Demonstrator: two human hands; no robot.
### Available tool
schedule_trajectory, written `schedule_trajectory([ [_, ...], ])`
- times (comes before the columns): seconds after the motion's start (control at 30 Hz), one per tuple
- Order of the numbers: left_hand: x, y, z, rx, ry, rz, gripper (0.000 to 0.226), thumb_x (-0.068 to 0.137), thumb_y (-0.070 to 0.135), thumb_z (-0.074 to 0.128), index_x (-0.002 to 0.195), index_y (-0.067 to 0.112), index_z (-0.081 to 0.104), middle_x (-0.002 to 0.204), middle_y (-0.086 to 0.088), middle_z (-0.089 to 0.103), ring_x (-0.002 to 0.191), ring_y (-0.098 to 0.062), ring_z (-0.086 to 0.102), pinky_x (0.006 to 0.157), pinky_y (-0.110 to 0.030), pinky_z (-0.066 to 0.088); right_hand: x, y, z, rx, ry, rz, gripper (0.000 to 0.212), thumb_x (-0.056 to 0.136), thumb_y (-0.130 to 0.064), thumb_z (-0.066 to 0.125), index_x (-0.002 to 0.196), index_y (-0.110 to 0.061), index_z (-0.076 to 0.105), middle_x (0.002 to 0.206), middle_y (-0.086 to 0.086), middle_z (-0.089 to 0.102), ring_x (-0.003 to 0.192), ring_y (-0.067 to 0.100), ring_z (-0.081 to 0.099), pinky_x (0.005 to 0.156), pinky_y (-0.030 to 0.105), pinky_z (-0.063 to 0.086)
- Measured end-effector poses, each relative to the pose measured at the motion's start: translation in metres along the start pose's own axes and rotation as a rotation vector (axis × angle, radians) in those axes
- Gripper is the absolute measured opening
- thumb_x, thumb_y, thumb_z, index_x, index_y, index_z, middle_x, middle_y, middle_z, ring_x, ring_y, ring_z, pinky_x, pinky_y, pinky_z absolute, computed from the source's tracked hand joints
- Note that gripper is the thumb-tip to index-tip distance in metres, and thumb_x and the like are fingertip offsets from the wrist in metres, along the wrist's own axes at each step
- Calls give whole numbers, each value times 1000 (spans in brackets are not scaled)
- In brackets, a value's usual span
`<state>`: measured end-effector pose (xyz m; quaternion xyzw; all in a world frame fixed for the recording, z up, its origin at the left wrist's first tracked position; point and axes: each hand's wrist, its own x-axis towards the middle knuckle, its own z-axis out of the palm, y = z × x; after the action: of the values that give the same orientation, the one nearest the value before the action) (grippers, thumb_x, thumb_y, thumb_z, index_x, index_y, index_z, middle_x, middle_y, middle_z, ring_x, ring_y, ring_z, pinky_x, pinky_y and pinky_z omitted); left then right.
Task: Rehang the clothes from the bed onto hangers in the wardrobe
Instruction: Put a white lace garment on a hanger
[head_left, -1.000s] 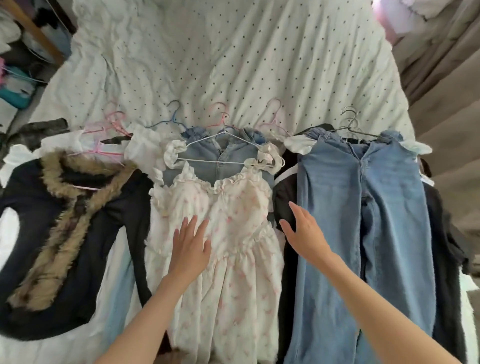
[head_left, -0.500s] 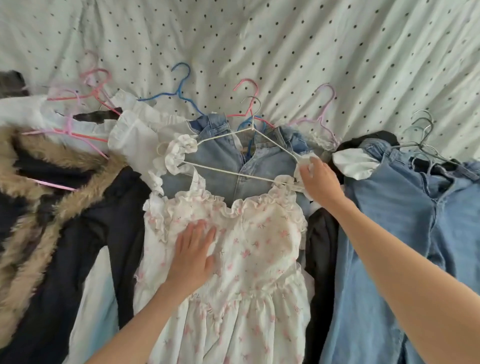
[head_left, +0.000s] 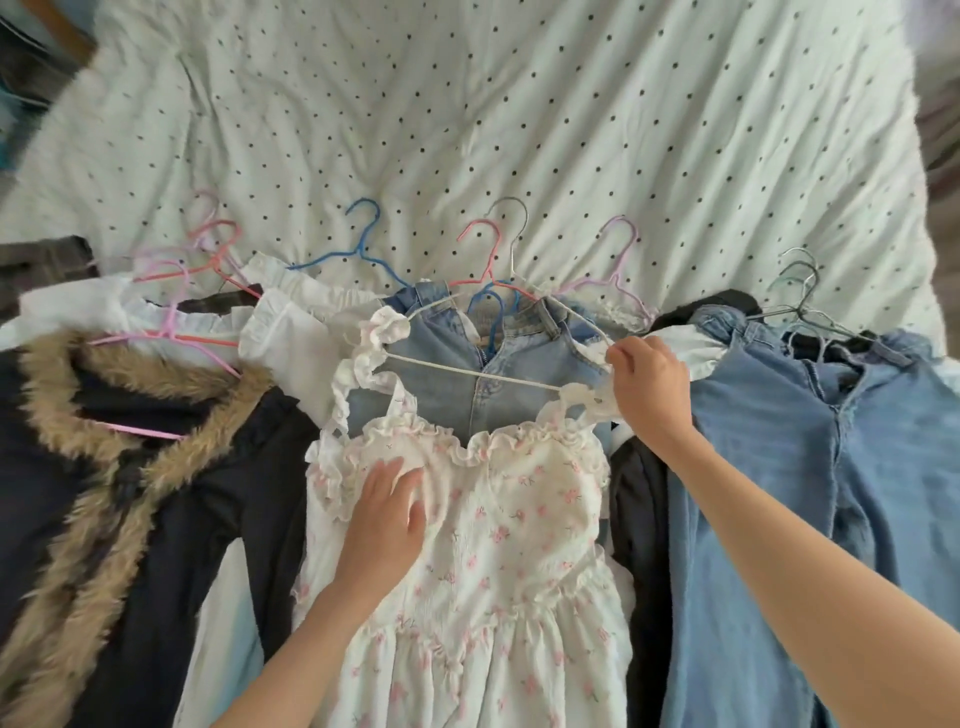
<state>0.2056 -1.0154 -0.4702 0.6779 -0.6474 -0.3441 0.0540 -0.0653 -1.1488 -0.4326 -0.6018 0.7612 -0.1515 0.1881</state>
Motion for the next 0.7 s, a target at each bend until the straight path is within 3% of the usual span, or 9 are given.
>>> schedule_trajectory([
  [0.13,20,39,-40,-5,240,159,39,92,5,49,131,5,47,148,-16,28,142,-33,14,113,-43,18,-23,-1,-43,147,109,-54,20,94,-11,49,90,-2,66,85,7,55,80,29,52,78,40,38],
  [0.27,39,89,-92,21,456,284,44,92,12,43,135,4,42,148,-20,28,139,-37,18,113,-43,18,-57,4,-87,226,177,-57,16,92,-10,52,84,-4,65,82,-3,51,82,24,51,76,37,37],
  [0.4,31,129,-130,143,527,347,47,95,26,35,138,6,37,146,-21,32,137,-40,22,111,-51,20,-102,15,-137,280,278,-53,16,90,-6,55,77,-7,63,73,-13,45,74,21,48,70,25,29],
  [0.47,18,149,-138,201,508,429,50,96,33,28,138,7,38,141,-17,41,134,-38,31,109,-53,24,-126,22,-164,310,328,-55,14,90,-4,56,80,-5,65,73,-11,47,74,22,49,67,21,28],
  [0.57,-7,181,-139,263,525,605,45,96,33,27,118,6,56,110,-12,62,106,-31,53,95,-49,38,-166,37,-203,286,412,-57,11,88,-5,58,81,-4,67,73,-4,48,75,25,50,68,24,30],
  [0.7,-54,233,-130,210,532,782,48,95,36,25,81,8,62,73,-6,62,70,-26,56,71,-42,47,-241,71,-255,235,566,-5,9,87,-3,60,79,-2,66,71,-9,44,71,24,47,67,24,29],
])
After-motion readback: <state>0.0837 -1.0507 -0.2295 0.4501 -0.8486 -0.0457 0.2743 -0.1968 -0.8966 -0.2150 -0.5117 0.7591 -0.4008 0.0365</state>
